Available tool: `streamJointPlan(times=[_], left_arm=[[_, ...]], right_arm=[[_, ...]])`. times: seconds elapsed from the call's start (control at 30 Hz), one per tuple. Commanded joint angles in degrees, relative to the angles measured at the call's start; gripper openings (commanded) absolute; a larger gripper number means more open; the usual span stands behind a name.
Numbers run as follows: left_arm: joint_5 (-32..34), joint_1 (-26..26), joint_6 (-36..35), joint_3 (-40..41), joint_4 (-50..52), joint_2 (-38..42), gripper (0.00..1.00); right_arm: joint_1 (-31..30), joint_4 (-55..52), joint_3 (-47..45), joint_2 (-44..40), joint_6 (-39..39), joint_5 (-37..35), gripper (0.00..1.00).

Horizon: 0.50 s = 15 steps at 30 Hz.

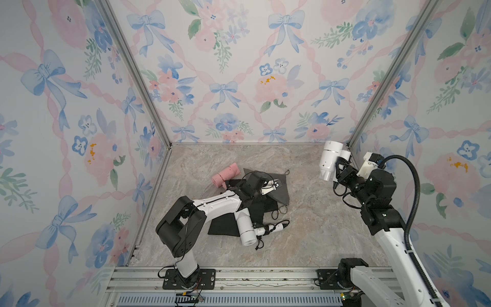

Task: Pack away hair dryers
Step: Adjust the drawstring bag at the center of the board.

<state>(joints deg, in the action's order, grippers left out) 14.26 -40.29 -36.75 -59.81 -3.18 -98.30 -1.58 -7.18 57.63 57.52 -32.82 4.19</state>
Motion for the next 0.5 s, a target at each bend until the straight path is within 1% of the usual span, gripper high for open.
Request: streamJointPlan(times=[0.0, 0.07, 0.13, 0.2, 0.27, 0.33, 0.4, 0.47], left_arm=[[4.90, 7.78, 10.56, -2.05, -8.51, 4.50, 0.76], [4.37, 10.20, 16.90, -4.02, -8.55, 6.40, 0.97], [4.24, 10.19, 19.20, -6.32, -6.33, 6.83, 0.98], [5.94, 9.83, 22.14, -9.34, -3.05, 6.38, 0.98], [5.74, 9.21, 25.09, -10.60, -0.58, 6.11, 0.98], [5.53, 8.04, 26.34, -9.67, 0.28, 6.40, 0.98], [7.08, 7.36, 28.01, -7.98, 0.39, 6.63, 0.98], [5.70, 7.25, 30.23, -6.27, 0.68, 7.56, 0.98]], right_arm=[[0.32, 0.79, -0.60, -0.32, -0.11, -0.02, 0.27], [0.27, 0.23, -0.56, 0.04, -0.03, 0.95, 0.28], [0.22, 0.21, -0.83, 0.49, -0.11, 1.65, 0.28], [0.16, 0.89, -1.30, 0.88, -0.35, 2.03, 0.28], [0.09, 1.45, -1.90, 1.32, -0.65, 2.70, 0.28], [0.02, 1.79, -2.33, 1.59, -0.77, 3.34, 0.28], [0.02, 1.99, -2.76, 1.72, -0.69, 3.71, 0.28], [0.03, 1.61, -2.78, 1.67, -0.41, 3.98, 0.28]])
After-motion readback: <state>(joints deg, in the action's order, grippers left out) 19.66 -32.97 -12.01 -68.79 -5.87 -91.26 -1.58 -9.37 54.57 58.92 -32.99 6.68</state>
